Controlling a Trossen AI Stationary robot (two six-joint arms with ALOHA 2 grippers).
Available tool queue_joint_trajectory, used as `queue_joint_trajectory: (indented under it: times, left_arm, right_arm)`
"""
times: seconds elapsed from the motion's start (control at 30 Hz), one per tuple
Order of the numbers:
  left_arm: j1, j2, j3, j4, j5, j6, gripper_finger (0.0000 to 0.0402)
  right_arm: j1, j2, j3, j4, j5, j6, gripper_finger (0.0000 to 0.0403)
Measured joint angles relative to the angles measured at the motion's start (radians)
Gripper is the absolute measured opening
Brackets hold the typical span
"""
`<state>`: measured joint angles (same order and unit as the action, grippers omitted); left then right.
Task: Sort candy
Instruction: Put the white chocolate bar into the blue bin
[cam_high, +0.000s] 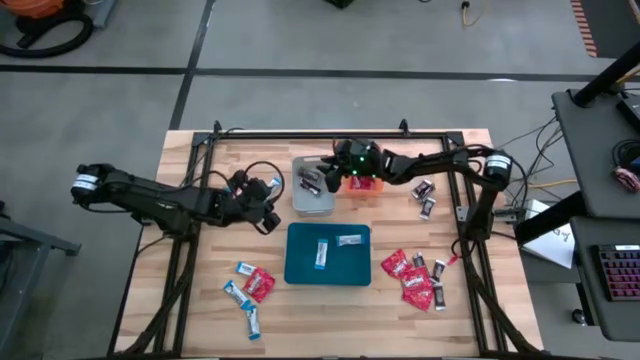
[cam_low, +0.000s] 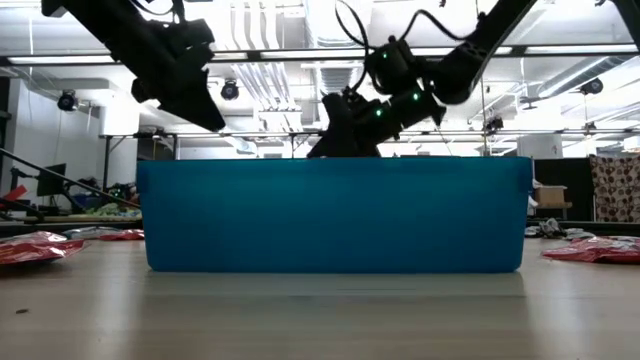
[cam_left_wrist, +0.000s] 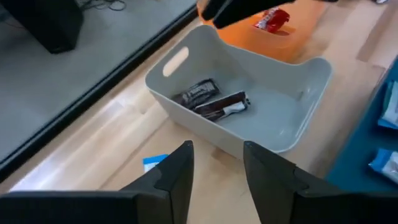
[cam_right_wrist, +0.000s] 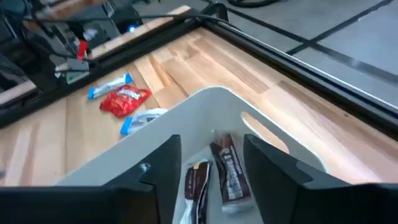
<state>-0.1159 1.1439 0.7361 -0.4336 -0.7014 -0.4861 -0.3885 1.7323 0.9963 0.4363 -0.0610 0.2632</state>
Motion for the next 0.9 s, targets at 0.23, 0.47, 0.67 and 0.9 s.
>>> queue_joint_trajectory:
  times: [0.23, 0.47, 0.67, 0.9]
  left_arm:
    - [0.116, 0.060, 0.000, 0.041, 0.059, -0.026, 0.0179]
    - [0.324, 0.210, 0.000, -0.009, 0.254, 0.035, 0.0198]
    - [0.426, 0.271, 0.000, -0.040, 0.314, 0.052, 0.0199]
    - [0.468, 0.353, 0.000, -0.039, 0.373, 0.062, 0.0199]
  right_arm:
    - [0.007, -0.105, 0.029, -0.168, -0.002, -0.077, 0.0185]
    - [0.030, -0.207, 0.003, -0.234, 0.001, -0.093, 0.0183]
    - [0.057, -0.234, -0.003, -0.281, 0.001, -0.101, 0.0183]
    - [0.073, -0.226, -0.004, -0.294, 0.005, -0.101, 0.0183]
